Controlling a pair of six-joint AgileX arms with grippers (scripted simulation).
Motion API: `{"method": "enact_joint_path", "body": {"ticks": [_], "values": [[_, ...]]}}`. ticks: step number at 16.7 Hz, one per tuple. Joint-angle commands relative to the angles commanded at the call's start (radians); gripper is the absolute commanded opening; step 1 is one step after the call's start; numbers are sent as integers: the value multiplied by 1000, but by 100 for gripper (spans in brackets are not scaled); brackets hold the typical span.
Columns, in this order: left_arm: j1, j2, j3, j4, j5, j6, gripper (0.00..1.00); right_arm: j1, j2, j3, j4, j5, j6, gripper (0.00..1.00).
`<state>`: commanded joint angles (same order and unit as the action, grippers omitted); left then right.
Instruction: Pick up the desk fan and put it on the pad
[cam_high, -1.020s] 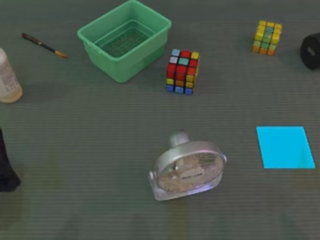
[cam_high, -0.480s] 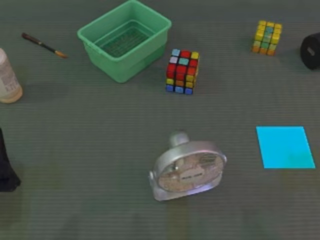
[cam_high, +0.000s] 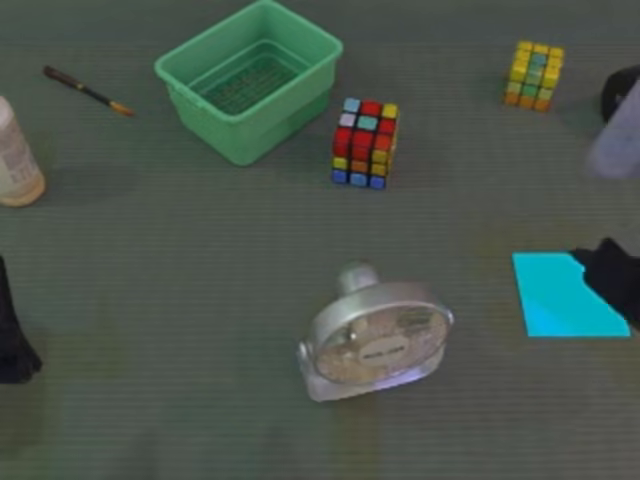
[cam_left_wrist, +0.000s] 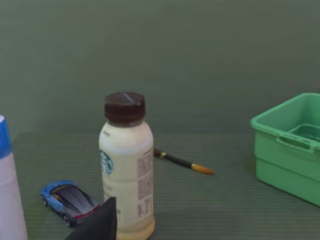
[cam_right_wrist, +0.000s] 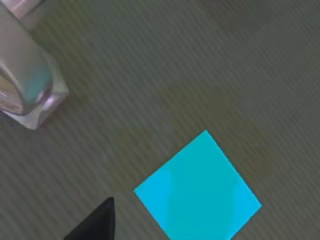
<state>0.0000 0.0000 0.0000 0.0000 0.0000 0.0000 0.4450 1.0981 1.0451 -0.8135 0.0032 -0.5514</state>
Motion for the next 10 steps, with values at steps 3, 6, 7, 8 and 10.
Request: {"method": "enact_joint_path", "body": {"ticks": [3,6,7,8,10], "values": [[0,0,0,0,0,0,100,117,317,293,-214,0,-144,100],[0,0,0,0,0,0,100,220,589,549,-401,0,-271,100],[0,0,0,0,0,0,100,251,665,622,-454,0,-308,100],[0,0,0,0,0,0,100,278,733,687,-503,0,-342,100],[0,0,0,0,0,0,100,323,840,793,-583,0,-398,100]]}}
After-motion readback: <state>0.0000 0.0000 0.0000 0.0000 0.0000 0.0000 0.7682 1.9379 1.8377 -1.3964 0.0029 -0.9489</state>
